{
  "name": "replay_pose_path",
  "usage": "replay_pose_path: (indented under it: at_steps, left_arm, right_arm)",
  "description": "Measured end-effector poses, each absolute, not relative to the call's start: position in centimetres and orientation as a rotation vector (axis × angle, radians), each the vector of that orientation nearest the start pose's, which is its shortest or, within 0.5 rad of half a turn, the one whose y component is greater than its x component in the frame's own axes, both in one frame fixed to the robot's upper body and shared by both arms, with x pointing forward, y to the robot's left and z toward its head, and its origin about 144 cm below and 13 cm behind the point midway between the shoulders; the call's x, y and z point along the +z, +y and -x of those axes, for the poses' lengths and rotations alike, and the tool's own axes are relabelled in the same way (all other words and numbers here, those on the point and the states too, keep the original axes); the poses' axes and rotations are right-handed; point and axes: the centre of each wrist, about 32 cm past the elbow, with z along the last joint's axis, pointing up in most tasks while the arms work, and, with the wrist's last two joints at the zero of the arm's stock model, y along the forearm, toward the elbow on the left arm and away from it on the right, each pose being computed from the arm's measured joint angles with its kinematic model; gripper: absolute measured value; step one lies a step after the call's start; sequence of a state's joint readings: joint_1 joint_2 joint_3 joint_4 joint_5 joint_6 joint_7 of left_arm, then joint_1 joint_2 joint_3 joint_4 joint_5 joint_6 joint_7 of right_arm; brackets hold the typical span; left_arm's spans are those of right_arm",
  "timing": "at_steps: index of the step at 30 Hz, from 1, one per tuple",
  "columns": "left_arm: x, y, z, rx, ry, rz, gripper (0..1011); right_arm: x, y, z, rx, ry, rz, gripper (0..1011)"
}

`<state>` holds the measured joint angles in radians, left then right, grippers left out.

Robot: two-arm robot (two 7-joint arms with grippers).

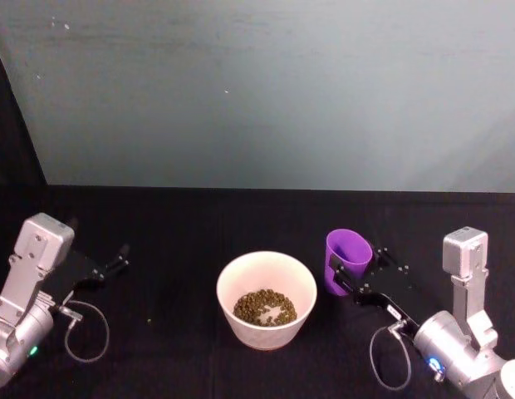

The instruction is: Pick up the cup and pour the mung beans from the cup into the bowl.

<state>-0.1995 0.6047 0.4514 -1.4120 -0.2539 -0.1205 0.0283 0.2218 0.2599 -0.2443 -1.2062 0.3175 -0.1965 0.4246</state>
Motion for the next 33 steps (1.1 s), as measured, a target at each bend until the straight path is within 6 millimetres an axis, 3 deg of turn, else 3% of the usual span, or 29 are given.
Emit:
replay_pose_path:
  at_steps: [21, 29, 33]
  left_arm:
    - [113.98, 30.96, -48.86, 1.248, -0.285, -0.304, 1000]
    - [113.98, 30.97, -48.86, 1.248, -0.285, -0.304, 1000]
    - [113.98, 30.97, -48.86, 1.248, -0.285, -0.304, 1000]
  right_arm:
    - [109.98, -26.48, -50.40, -1.017, 0.012, -0.017, 724]
    - [109.98, -26.44, -50.43, -1.017, 0.012, -0.016, 948]
    - [109.98, -26.43, -50.44, -1.017, 0.012, -0.016, 1002]
